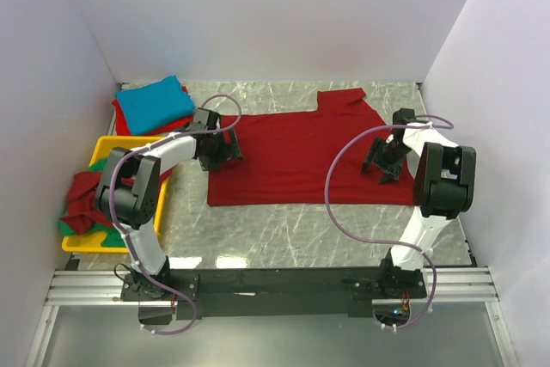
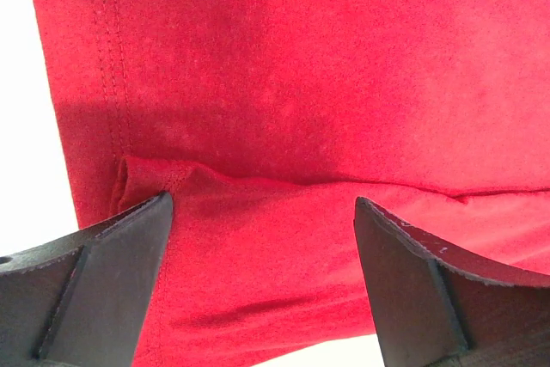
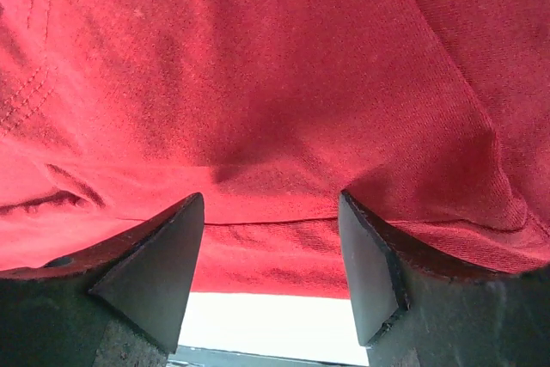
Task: Fold and stack the t-shirts
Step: Fold the tshirt
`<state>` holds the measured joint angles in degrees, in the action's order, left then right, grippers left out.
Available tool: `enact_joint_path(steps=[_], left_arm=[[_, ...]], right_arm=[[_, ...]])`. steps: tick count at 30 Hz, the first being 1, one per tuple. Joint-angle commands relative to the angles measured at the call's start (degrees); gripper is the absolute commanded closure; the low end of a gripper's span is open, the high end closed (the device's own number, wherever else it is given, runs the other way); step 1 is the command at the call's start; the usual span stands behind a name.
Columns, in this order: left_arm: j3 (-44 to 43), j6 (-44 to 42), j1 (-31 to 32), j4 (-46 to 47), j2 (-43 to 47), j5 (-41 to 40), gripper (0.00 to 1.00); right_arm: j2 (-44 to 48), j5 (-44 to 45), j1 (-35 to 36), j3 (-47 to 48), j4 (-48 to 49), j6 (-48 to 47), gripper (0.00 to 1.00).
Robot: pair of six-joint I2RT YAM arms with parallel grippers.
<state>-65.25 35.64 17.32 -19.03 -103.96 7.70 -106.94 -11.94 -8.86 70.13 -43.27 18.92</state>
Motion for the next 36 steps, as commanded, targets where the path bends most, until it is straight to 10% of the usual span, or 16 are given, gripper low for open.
enact_joint_path(steps=[1,36], left_arm=[[2.9,-0.4,-0.1,-1.2,1.3,-3.3,0.06],[7.4,-1.6,-0.2,-15.5,16.9,1.9,0.05]], right_arm=[[-0.7,2.9,0.2,-0.6,-1.4,1.6,0.30],[18.7,8.2,-2.6,-12.5,-11.7,13.3,0.29]])
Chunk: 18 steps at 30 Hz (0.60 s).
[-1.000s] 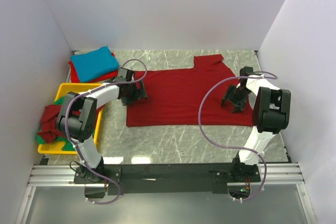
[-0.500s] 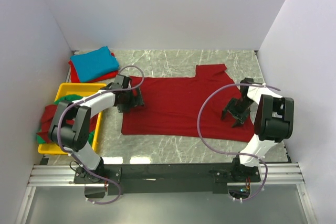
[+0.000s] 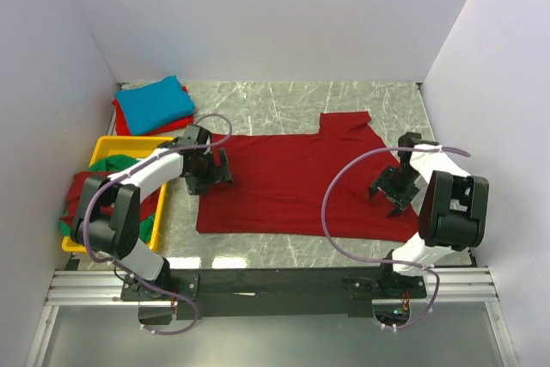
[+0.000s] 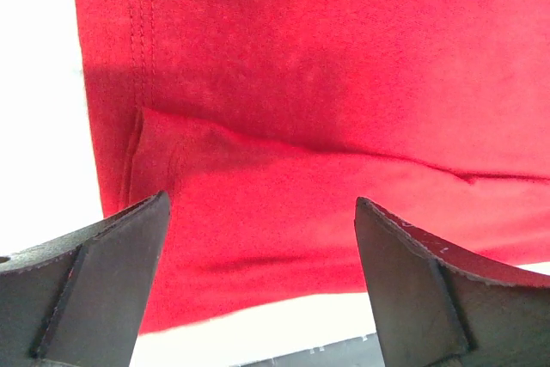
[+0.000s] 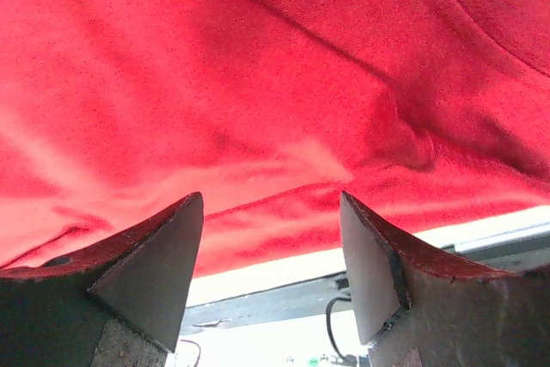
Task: Fold and stack the t-shirts
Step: Fold the tshirt
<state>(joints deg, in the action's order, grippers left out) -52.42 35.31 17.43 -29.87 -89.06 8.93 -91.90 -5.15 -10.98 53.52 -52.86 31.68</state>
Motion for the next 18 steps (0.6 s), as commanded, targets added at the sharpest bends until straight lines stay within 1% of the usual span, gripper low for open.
enact_joint_path(steps=[1,3,4,7,9,11,13,14,15,16,18], left_arm=[[-9.0,-1.6,-0.4,-5.4,1.7,0.6,0.05],[-12.4,-2.4,-0.9,-6.4,0.9,0.5,0.04],[-15.8,-2.6,-1.9,-7.0,-0.2,0.3,0.04],[-21.1,-3.2,-4.8,-6.8,-3.6,-1.5,0.03],[-23.9,-3.3,-7.0,-6.0,-7.1,-2.9,0.04],[-27.5,-3.3,-7.8,-4.1,-9.7,-3.8,0.08],[-31.5,-3.1,-8.3,-2.7,-14.2,-4.0,0.12],[-33.0,-3.1,-8.3,-1.9,-16.0,-3.9,0.17],[-34.6,-3.1,-8.2,-1.9,-19.5,-3.7,0.20],[-37.6,-3.1,-8.2,-2.1,-21.1,-4.1,0.29],[-40.8,-3.4,-8.3,-3.6,-25.6,-5.1,0.37]], right_arm=[[4.0,1.5,-0.4,5.4,-2.9,0.5,0.29],[4.4,1.0,-0.4,9.0,-3.4,0.0,0.29],[4.8,0.8,-0.4,10.4,-3.6,-0.3,0.29],[4.5,-1.4,-0.4,14.9,-2.6,-1.1,0.29],[4.4,-2.8,-0.3,17.2,-0.6,-1.2,0.30],[4.1,-3.1,-0.1,18.9,0.9,-1.1,0.31],[3.9,-4.0,0.2,19.8,3.3,-0.9,0.31],[3.7,-4.5,0.3,20.6,4.0,-0.9,0.32],[3.5,-4.9,0.4,21.1,4.7,-1.0,0.32],[3.2,-5.6,0.6,21.5,5.8,-1.1,0.32],[2.4,-6.0,0.9,22.9,6.7,-1.4,0.33]])
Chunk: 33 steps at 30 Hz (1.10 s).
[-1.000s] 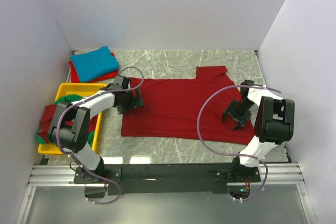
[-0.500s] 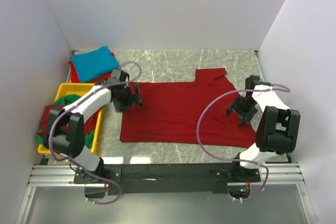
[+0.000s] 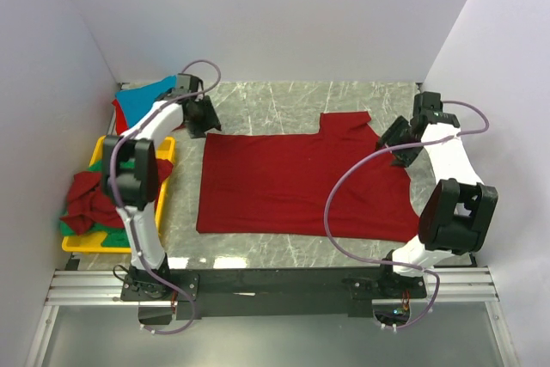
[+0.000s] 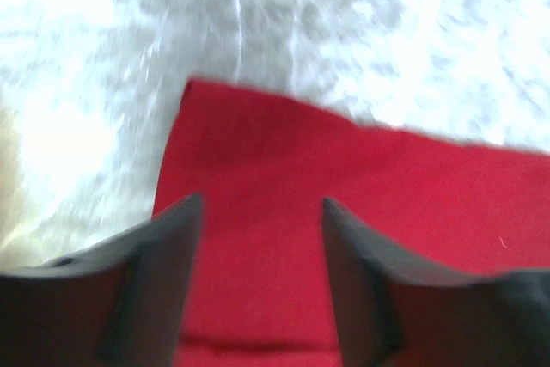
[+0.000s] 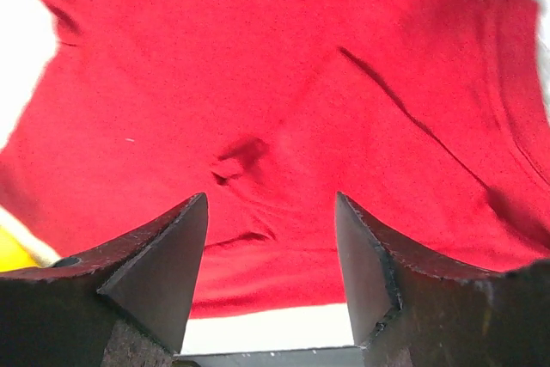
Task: Fold and stack the t-shirts
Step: Fold the tshirt
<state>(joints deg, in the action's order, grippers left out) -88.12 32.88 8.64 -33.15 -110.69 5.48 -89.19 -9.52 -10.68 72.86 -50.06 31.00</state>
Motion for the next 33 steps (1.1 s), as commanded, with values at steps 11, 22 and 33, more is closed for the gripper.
enact_joint_path(steps=[11,22,33], left_arm=[[-13.2,0.2,0.1,-2.1,-11.9,-7.2,0.51],[-14.2,1.9,0.1,-1.2,-15.9,-10.1,0.50],[-16.7,1.3,0.1,-1.9,-18.8,-10.3,0.63]], right_arm=[[-7.2,-5.5,0.9,8.9,5.7,-3.0,0.34],[-11.3,-7.3,1.5,13.3,5.0,-4.1,0.34],[-11.4,-7.3,2.1,11.8,7.0,-4.1,0.34]])
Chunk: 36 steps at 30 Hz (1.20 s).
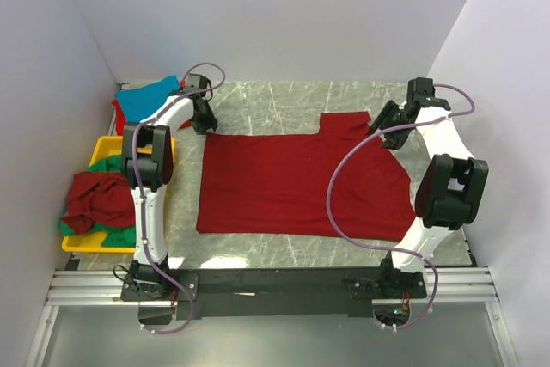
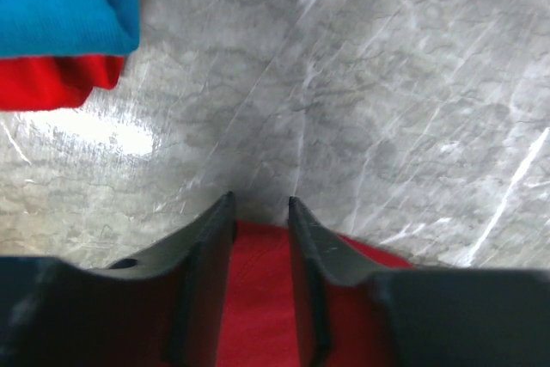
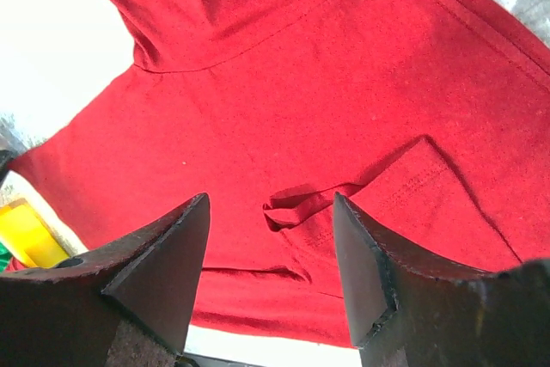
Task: Fold and stack the t-shirts
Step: Fold the tshirt
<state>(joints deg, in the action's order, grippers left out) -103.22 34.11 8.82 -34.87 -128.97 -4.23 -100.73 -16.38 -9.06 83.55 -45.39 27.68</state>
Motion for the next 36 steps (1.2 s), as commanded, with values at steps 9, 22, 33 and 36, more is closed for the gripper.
enact_joint_path(steps=[9,22,33,36], left_arm=[[2.7,0.1,0.0,0.3,0.9,0.4,0.89],[8.0,1.1,0.0,2.6,4.6,3.8,0.99],[8.8,1.4,0.1,2.4,4.7,4.4,0.99],[8.1,1.4,0.1,2.2,4.4,4.6,0.99]], right_arm=[[-10.6,2.7,0.5,12.0,7.4,-3.3,0.34],[-29.1,5.0,1.2,30.5,16.0,-2.7,0.39],[-37.8,7.8,3.1,39.5,13.0,-4.8,0.44],[-39.0,8.6,3.3,41.4,11.5,-5.3,0.44]])
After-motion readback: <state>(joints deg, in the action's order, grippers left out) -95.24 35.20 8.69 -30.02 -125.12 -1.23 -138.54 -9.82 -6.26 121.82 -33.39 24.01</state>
